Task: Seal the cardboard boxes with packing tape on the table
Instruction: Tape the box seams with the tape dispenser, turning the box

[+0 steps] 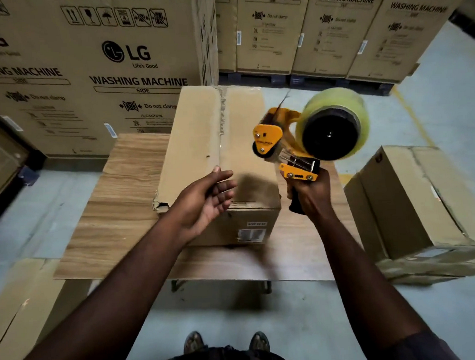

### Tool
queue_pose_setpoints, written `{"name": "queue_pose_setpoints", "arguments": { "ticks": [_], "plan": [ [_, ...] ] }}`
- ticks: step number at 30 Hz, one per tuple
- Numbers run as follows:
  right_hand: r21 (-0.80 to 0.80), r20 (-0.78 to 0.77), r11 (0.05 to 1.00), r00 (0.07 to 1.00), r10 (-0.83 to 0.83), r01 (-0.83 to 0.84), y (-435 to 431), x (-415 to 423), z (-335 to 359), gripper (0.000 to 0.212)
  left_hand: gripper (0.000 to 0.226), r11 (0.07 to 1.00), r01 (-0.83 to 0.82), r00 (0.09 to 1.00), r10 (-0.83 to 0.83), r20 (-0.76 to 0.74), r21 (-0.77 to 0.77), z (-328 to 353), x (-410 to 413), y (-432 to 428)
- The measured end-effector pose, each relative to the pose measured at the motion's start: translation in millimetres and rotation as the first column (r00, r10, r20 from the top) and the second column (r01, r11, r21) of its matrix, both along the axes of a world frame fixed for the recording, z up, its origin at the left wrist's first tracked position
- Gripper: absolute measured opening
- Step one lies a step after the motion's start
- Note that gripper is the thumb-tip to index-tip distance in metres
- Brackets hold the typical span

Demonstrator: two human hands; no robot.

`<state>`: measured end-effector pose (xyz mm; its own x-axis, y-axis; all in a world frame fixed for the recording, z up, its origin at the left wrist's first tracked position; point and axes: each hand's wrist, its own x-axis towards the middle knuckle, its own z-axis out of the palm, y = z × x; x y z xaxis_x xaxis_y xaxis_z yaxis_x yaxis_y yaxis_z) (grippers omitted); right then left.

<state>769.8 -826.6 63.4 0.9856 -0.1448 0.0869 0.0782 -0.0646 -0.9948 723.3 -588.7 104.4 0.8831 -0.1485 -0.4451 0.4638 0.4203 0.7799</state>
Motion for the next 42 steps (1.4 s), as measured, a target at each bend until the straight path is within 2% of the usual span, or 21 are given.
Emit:
{"name": "queue_pose_setpoints", "arguments": {
  "ticks": [3, 6, 8, 10, 11, 13, 15, 17, 18, 20, 22, 24, 26, 29, 33, 38, 42],
  "plan": [
    [-0.102, -0.010, 0.990, 0.995, 0.095, -0.095, 19, -9, 6, 0.032, 0.048, 0.978, 0.060, 0.990, -0.083, -0.110, -0.202, 0, 0, -1],
    [-0.232, 0.029, 0.950, 0.975, 0.222, -0.210, 33, -17, 8, 0.024, 0.044, 0.938, -0.050, 0.988, -0.004, -0.155, -0.344, -2, -9, 0],
    [-0.300, 0.038, 0.916, 0.956, 0.292, -0.268, 41, -20, 8, 0.023, 0.031, 0.922, -0.134, 0.981, 0.072, -0.180, -0.364, -6, -17, 7],
    [-0.328, 0.037, 0.893, 0.940, 0.339, -0.309, 47, -23, 5, 0.019, 0.009, 0.907, -0.166, 0.977, 0.099, -0.188, -0.387, -18, -24, 20],
    [-0.338, 0.040, 0.884, 0.934, 0.356, -0.323, 50, -24, 3, 0.012, 0.026, 0.899, -0.166, 0.979, 0.102, -0.176, -0.404, -26, -27, 28],
    [-0.385, 0.061, 0.864, 0.926, 0.373, -0.323, 55, -25, 0, 0.022, 0.054, 0.893, -0.155, 0.980, 0.087, -0.176, -0.422, -34, -37, 42],
    [-0.427, 0.062, 0.844, 0.921, 0.386, -0.325, 59, -25, -4, 0.034, 0.051, 0.884, -0.125, 0.988, 0.071, -0.134, -0.450, -34, -46, 53],
    [-0.451, 0.053, 0.827, 0.915, 0.400, -0.336, 63, -26, -4, 0.036, 0.030, 0.894, -0.122, 0.987, 0.063, -0.147, -0.432, -31, -53, 60],
    [-0.462, 0.047, 0.820, 0.914, 0.403, -0.338, 65, -25, -5, 0.036, 0.031, 0.890, -0.150, 0.983, 0.086, -0.165, -0.430, -28, -54, 63],
    [-0.481, 0.039, 0.809, 0.914, 0.405, -0.338, 70, -25, -4, 0.035, 0.055, 0.901, -0.188, 0.971, 0.111, -0.213, -0.391, -30, -54, 70],
    [-0.493, 0.026, 0.794, 0.906, 0.423, -0.356, 75, -24, -2, 0.030, 0.038, 0.915, -0.257, 0.949, 0.178, -0.262, -0.310, -29, -53, 69],
    [-0.519, -0.004, 0.765, 0.897, 0.442, -0.380, 78, -24, -2, 0.023, 0.024, 0.938, -0.311, 0.925, 0.261, -0.276, -0.155, -31, -50, 68],
    [-0.568, -0.049, 0.729, 0.900, 0.433, -0.381, 78, -22, -3, 0.022, 0.026, 0.952, -0.305, 0.933, 0.300, -0.199, 0.006, -34, -49, 70],
    [-0.633, -0.095, 0.671, 0.898, 0.429, -0.387, 81, -21, 3, 0.024, 0.027, 0.948, -0.259, 0.962, 0.270, -0.034, 0.184, -32, -52, 77],
    [-0.730, -0.125, 0.559, 0.881, 0.456, -0.393, 87, -13, 17, 0.025, 0.025, 0.911, -0.216, 0.976, 0.215, 0.041, 0.351, -31, -50, 96],
    [-0.808, -0.141, 0.475, 0.896, 0.420, -0.350, 85, -2, 23, 0.029, 0.025, 0.860, -0.212, 0.976, 0.206, 0.063, 0.464, -36, -38, 124],
    [-0.825, -0.164, 0.444, 0.899, 0.407, -0.351, 88, 2, 27, 0.040, 0.020, 0.852, -0.230, 0.973, 0.204, 0.107, 0.469, -47, -31, 141]
  ]
}}
